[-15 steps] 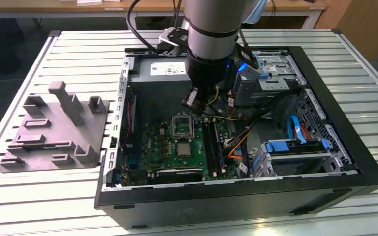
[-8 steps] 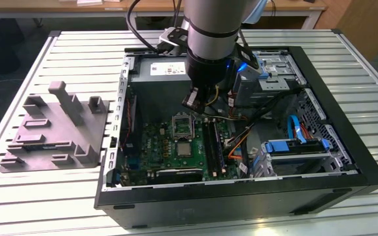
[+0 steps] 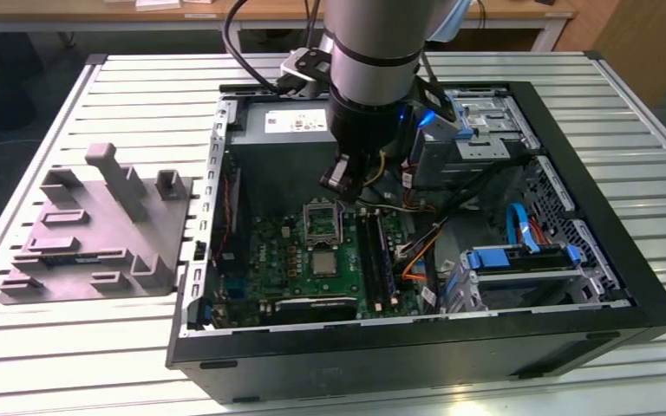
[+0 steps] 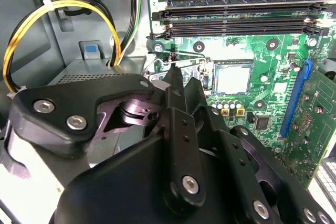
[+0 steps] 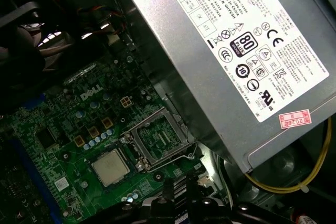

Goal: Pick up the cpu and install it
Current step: 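Close the cpu cover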

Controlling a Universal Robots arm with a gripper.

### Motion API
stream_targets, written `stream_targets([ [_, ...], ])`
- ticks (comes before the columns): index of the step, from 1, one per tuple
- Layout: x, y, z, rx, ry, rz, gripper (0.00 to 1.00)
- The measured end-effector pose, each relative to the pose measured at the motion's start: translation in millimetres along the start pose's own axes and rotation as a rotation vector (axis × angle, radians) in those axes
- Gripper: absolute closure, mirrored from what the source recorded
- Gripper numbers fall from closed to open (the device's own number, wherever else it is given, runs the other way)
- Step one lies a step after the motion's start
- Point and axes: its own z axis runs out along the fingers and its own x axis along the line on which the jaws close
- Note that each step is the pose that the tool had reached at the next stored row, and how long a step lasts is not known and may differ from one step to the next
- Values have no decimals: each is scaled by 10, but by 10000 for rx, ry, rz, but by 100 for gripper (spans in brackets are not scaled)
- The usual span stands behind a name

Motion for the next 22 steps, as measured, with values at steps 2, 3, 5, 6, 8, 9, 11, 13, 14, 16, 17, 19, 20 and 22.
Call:
stream_targets([
  [2,0,0,0,0,0,0,76],
  [3,1,0,0,0,0,0,76],
  [5,1,0,0,0,0,0,77],
  [6,1,0,0,0,0,0,77],
  [8,1,-1,0,0,0,0,89],
  [9,1,-1,0,0,0,0,89],
  [11,1,-1,0,0,0,0,89],
  [13,2,-1,0,0,0,0,89],
  [14,5,-3,0,0,0,0,89],
  [16,8,-5,-1,0,0,0,89],
  [17,8,-6,-1,0,0,0,89],
  [19,9,-6,-1,0,0,1,89],
  [20,9,-6,-1,0,0,0,89],
  [22,9,-6,-1,0,0,0,89],
])
